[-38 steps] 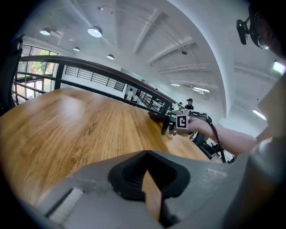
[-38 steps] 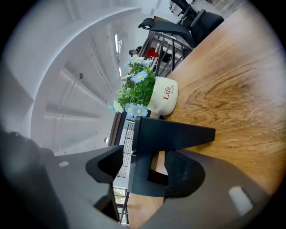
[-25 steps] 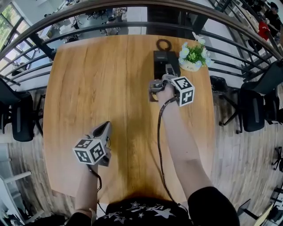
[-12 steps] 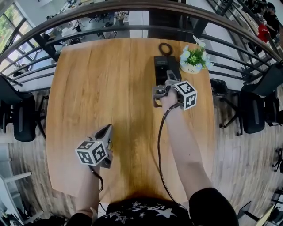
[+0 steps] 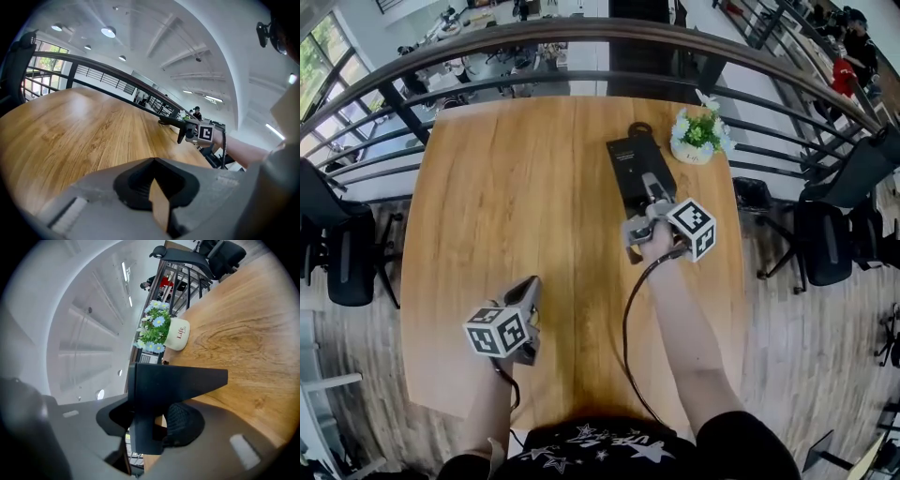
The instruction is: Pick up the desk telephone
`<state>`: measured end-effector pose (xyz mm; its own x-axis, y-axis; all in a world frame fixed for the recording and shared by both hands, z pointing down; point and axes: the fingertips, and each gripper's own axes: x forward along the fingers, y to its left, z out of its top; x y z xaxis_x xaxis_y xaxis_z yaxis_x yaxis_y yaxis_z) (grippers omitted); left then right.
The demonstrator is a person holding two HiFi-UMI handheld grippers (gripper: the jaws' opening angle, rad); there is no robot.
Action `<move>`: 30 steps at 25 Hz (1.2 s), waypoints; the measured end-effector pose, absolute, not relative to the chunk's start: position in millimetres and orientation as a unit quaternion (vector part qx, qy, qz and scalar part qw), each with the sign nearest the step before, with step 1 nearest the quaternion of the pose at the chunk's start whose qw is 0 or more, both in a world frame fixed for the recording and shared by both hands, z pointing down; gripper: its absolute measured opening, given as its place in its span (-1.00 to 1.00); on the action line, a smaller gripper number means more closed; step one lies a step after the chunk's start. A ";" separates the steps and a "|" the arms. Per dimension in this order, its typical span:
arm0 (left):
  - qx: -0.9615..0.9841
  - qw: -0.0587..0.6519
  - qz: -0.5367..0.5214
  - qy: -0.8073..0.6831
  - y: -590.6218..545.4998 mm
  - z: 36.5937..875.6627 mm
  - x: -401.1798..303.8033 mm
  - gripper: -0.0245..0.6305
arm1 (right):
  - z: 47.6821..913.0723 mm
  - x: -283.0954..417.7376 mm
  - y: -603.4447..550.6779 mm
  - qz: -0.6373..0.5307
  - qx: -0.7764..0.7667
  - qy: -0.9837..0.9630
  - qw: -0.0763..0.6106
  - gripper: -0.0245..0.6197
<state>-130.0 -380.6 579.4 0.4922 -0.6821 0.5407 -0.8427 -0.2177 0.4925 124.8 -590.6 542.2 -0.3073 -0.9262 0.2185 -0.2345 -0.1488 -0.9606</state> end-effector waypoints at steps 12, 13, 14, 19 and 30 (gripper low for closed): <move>0.773 0.394 0.092 -0.488 -295.8 564.3 -149.6 -0.92 | 486.3 105.5 -475.7 -0.545 -0.444 0.652 0.283 -0.40; 0.773 0.394 0.092 -0.488 -288.4 562.3 -153.9 -0.92 | 481.0 103.8 -466.0 -0.546 -0.440 0.653 0.287 -0.40; 0.774 0.392 0.091 -0.489 -281.6 560.0 -157.2 -0.92 | 476.1 103.0 -456.1 -0.547 -0.434 0.653 0.292 -0.40; 0.784 0.377 0.089 -0.485 -255.7 545.9 -156.4 -0.92 | 459.7 114.7 -405.0 -0.553 -0.416 0.650 0.314 -0.40; 0.811 0.365 0.084 -0.449 -190.4 531.2 -153.8 -0.92 | 459.6 121.5 -289.3 -0.544 -0.417 0.642 0.344 -0.39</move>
